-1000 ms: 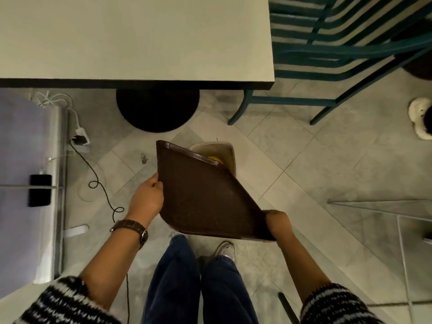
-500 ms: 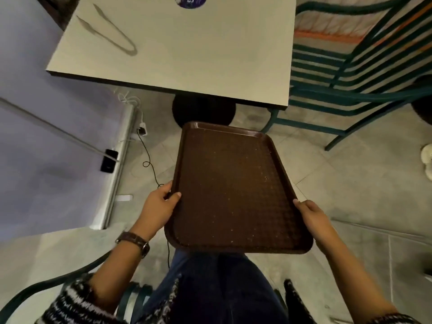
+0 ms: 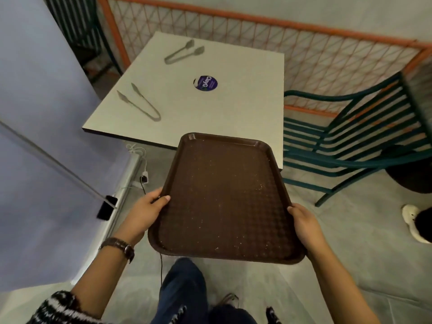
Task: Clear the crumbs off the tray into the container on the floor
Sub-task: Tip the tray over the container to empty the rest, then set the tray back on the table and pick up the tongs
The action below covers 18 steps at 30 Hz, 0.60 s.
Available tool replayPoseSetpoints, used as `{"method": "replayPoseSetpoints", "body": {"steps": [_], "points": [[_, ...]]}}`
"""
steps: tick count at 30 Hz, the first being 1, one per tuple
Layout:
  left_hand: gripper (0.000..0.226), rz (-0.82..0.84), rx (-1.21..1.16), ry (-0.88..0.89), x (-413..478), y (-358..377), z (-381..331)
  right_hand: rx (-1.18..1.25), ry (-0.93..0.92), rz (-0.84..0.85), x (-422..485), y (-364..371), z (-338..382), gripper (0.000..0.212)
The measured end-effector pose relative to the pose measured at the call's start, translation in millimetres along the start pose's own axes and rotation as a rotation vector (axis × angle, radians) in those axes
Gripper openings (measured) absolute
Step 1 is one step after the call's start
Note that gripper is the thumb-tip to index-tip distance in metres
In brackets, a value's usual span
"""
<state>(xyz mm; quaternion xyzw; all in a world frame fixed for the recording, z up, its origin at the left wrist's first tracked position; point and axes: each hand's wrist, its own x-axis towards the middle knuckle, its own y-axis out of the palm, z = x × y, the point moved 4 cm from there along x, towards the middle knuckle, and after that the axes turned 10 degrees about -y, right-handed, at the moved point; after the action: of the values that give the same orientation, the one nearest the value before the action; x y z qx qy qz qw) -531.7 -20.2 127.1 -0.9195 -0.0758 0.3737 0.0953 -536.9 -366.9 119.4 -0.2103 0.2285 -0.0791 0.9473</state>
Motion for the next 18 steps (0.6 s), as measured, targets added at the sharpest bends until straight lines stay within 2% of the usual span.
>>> {"method": "replayPoseSetpoints", "body": {"steps": [2, 6, 8, 10, 13, 18], "points": [[0.032, 0.001, -0.116, -0.069, 30, -11, -17, 0.036, -0.005, -0.074, 13, 13, 13, 0.031], [0.035, 0.204, -0.456, -0.211, 91, -19, -34, 0.115, 0.05, -0.238, 40, 55, 29, 0.033], [0.036, 0.241, -0.609, -0.236, 120, -19, -41, 0.154, 0.097, -0.299, 53, 87, 39, 0.034], [0.034, 0.273, -0.591, -0.242, 139, -11, -48, 0.221, 0.15, -0.336, 65, 123, 52, 0.036], [0.029, 0.357, -0.424, -0.276, 150, 18, -55, 0.385, 0.231, -0.344, 82, 177, 75, 0.038], [0.054, 0.299, -0.246, -0.161, 190, 27, -75, 0.508, 0.267, -0.234, 126, 235, 92, 0.042]]}}
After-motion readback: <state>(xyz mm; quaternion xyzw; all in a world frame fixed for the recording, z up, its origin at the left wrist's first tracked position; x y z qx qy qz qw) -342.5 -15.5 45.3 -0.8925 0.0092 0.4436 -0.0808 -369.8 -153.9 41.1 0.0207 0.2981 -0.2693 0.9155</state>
